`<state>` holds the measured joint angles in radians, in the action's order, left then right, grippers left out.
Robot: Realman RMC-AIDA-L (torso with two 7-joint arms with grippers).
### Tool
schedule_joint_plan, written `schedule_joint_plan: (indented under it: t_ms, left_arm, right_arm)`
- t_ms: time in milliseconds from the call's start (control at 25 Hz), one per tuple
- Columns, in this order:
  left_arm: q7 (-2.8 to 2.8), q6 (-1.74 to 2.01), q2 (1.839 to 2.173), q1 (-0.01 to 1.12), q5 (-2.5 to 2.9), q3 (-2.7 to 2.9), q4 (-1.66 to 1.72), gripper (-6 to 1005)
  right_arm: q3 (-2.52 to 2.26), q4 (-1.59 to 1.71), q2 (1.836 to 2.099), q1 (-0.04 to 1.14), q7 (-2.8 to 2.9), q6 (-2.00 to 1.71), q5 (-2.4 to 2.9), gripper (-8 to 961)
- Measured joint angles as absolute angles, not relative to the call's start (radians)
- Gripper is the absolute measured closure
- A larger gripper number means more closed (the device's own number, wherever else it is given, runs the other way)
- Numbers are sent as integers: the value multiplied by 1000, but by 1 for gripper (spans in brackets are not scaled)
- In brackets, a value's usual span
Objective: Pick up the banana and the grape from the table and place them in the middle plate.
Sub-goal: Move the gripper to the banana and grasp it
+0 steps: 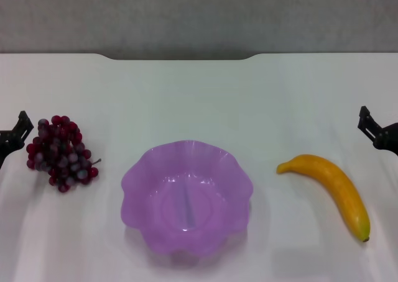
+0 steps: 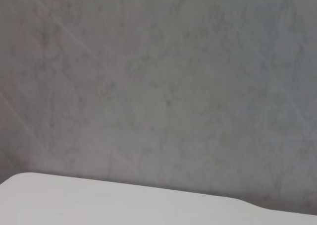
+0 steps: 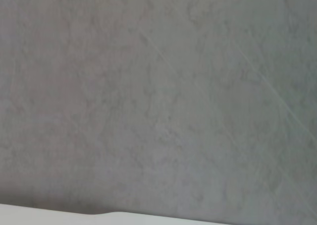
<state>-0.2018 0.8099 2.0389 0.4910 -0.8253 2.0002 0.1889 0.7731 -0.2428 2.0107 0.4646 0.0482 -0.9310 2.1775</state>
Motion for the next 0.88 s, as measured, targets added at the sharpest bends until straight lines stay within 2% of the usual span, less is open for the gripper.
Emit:
schedule_joint_plan:
  t_ms: [880]
  left_arm:
    - [-202,810,2040,490,-817,2000,184,119]
  right_arm:
    - [773,-244,2012,478,48,-876,2177,73]
